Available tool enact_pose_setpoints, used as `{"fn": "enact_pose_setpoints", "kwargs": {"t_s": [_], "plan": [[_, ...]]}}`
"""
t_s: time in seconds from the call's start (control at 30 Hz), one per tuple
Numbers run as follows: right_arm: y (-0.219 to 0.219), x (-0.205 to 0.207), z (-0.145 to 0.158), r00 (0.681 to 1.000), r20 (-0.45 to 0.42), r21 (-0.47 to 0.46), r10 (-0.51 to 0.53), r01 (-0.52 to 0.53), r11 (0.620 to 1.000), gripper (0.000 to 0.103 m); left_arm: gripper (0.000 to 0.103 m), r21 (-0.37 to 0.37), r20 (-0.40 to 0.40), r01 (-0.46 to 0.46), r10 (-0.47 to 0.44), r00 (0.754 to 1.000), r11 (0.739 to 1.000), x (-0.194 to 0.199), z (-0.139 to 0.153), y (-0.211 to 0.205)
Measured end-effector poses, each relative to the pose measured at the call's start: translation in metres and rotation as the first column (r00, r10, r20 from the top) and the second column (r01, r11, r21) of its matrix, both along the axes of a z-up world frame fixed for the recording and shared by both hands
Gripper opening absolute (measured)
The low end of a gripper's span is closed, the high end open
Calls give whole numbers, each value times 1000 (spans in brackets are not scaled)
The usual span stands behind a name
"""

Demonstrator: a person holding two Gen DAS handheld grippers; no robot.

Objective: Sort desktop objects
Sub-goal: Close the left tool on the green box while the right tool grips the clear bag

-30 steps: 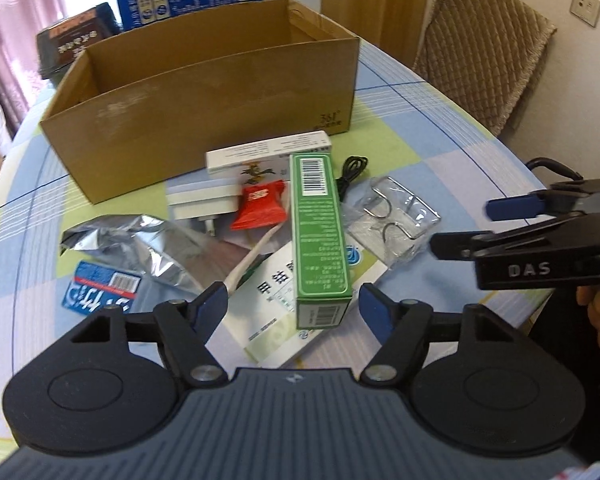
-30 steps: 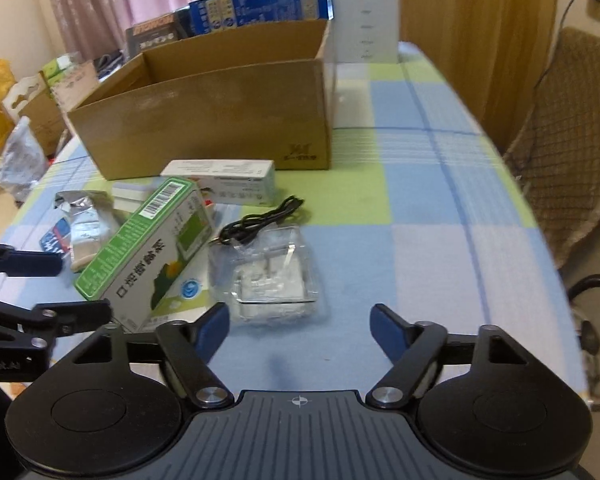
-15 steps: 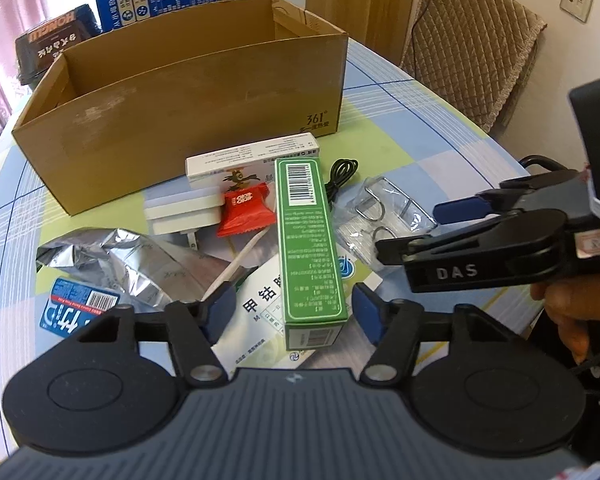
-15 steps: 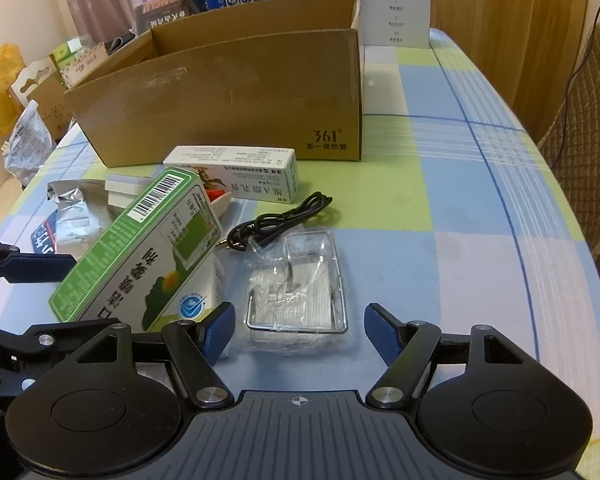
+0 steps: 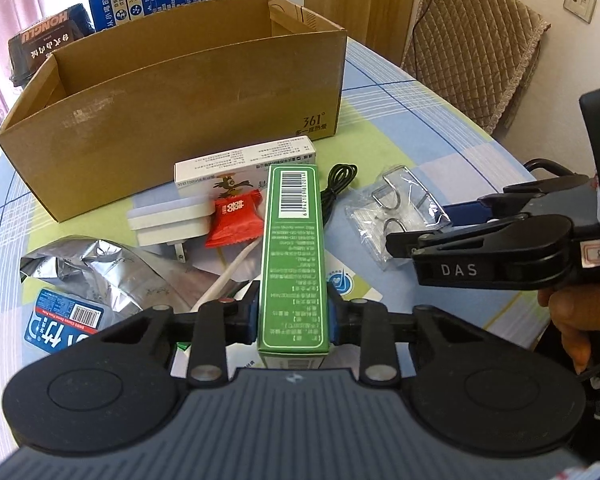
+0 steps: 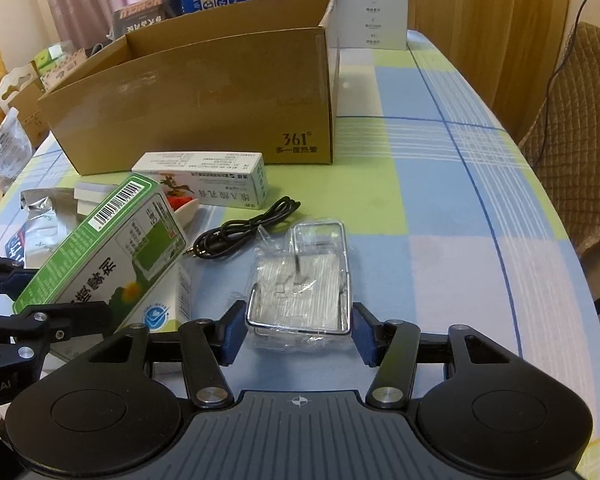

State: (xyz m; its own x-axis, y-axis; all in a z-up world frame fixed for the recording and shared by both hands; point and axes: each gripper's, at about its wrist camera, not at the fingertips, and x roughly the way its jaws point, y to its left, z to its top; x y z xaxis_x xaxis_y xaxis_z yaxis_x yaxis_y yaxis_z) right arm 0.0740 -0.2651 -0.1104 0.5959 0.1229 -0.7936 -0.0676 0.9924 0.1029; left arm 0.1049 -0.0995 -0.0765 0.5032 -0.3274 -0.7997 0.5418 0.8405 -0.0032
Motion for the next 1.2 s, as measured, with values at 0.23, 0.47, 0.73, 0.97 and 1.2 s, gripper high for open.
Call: {"fn": "enact_pose_setpoints", "kwargs": {"t_s": [0.23,0.47,0.73,0.97,1.2], "plan": [[-1,6,-3,1000,1,6,-18,18,1000,63,25,9,18,11,-11,1000,1000,1,-2,-3],[3,5,-1,1000,21,-15,-12,12,1000,52,25,15,26,4,-4,1000,1000,-1,-2,-3],[3,-4,17,998,64,-26,-27,28,999,52,25,3,47,-4,4,999,1000,-2,12,-1],[4,-11,44,994,109,-26,-25,28,999,52,25,-15,84,-14,15,996,1000,-4,34,2],[8,-15,68,989,150,-31,-18,23,999,52,25,-18,100,-25,27,995,1000,-6,46,8]]}}
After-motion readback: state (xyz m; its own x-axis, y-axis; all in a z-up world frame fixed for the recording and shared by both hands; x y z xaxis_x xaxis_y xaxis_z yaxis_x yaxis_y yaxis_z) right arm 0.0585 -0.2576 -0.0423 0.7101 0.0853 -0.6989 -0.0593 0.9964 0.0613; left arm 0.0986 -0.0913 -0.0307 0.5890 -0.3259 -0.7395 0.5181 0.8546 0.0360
